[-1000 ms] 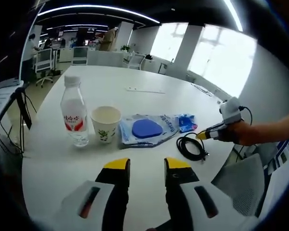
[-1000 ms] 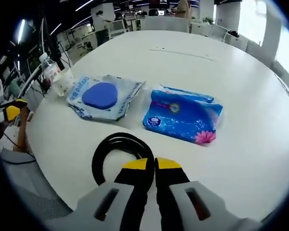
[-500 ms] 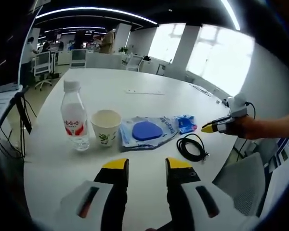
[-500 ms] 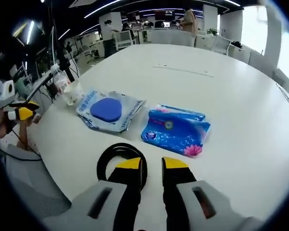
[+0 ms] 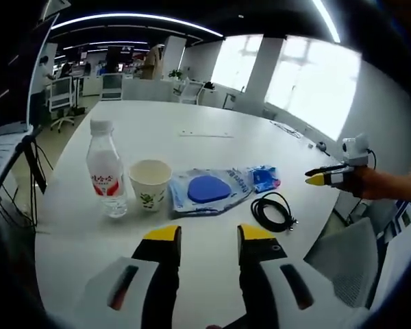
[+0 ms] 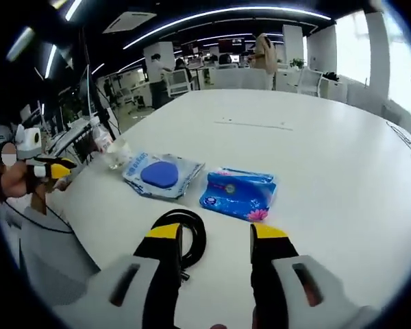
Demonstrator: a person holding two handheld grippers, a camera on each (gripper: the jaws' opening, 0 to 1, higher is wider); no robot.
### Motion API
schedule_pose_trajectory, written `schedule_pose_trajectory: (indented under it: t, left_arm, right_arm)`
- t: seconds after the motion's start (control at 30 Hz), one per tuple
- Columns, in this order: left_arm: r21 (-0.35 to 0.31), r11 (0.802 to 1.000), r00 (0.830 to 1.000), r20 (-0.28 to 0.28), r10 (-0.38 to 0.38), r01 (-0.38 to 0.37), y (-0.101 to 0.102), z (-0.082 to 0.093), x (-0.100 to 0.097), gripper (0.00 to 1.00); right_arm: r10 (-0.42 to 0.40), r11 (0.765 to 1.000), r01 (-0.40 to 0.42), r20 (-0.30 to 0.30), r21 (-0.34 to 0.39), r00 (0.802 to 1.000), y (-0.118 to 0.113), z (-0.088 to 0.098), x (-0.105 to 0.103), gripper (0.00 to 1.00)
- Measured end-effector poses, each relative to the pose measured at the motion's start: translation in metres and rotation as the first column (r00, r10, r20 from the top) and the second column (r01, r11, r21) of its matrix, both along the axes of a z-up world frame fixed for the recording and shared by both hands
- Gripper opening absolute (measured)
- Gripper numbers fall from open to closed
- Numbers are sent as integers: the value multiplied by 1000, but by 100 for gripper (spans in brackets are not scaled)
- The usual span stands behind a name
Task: Arrange the tabletop items into an orderly group along one side of the table until the central work area is clear of visible clutter.
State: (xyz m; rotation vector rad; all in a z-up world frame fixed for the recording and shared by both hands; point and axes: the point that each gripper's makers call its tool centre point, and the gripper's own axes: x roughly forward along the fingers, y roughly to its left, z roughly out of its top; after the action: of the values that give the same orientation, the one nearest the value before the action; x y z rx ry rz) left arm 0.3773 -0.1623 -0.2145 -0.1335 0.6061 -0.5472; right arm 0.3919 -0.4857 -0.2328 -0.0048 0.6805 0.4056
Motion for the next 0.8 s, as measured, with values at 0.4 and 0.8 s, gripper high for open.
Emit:
schedule_pose_trajectory:
  t: [0.4, 0.8]
  left_arm:
    - [8, 1000, 1000, 15, -14, 14, -5, 2, -5, 38]
    - [14, 1000, 999, 24, -21, 21, -11, 0, -11, 41]
  right_arm:
    - [-2, 1000, 0, 45, 27, 999, 3, 11, -17, 49]
    - [8, 999, -9, 27, 40, 1000, 11, 3, -35, 53]
